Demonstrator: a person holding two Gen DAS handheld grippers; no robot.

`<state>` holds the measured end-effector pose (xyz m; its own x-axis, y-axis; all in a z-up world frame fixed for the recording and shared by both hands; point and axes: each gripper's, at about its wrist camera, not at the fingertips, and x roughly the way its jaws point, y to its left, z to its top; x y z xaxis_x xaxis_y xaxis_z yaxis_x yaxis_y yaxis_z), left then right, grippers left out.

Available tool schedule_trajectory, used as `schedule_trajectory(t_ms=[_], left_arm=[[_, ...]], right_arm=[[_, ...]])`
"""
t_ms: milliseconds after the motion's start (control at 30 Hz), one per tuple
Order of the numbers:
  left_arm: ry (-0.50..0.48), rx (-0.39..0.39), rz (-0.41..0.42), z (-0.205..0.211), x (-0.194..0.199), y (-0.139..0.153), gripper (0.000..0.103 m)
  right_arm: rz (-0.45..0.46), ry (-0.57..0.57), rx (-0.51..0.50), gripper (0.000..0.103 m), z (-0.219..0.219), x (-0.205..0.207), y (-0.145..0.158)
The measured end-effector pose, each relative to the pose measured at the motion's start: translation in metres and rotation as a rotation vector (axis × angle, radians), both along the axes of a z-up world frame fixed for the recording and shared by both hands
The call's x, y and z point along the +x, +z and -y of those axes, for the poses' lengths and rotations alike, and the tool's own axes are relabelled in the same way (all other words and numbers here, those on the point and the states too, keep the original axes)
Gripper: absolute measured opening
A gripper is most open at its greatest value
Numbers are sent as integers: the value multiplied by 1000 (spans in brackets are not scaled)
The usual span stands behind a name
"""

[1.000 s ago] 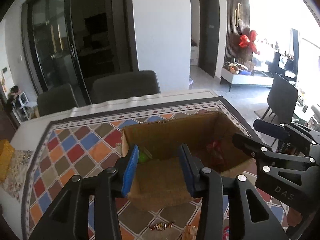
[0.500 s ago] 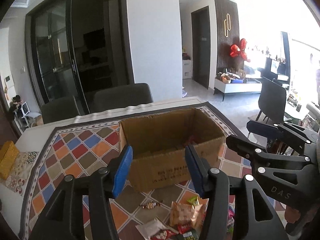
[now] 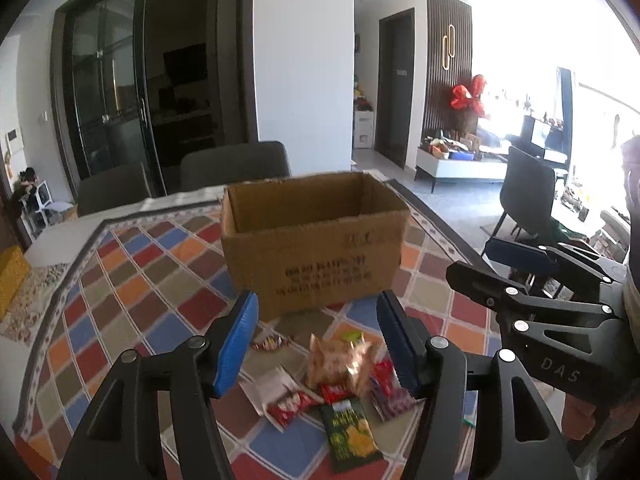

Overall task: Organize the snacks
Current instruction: 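Move both tools back toward the remaining snack pile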

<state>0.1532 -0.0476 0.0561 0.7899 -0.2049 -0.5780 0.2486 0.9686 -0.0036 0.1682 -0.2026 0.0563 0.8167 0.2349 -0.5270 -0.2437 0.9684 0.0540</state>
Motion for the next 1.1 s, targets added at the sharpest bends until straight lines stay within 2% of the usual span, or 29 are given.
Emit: schedule_trajectory(t_ms=[267, 500, 1100], left_arm=[[-27, 14, -54, 9, -20, -25, 64], [-44, 17, -128, 14, -28, -50, 64], [-73, 8, -348, 20, -17, -122, 65]], right_arm=[[-53, -21, -18, 52, 8, -26, -29], [-135, -20, -27, 52, 11, -37, -56], [-314, -13, -29, 52, 12, -40, -120]])
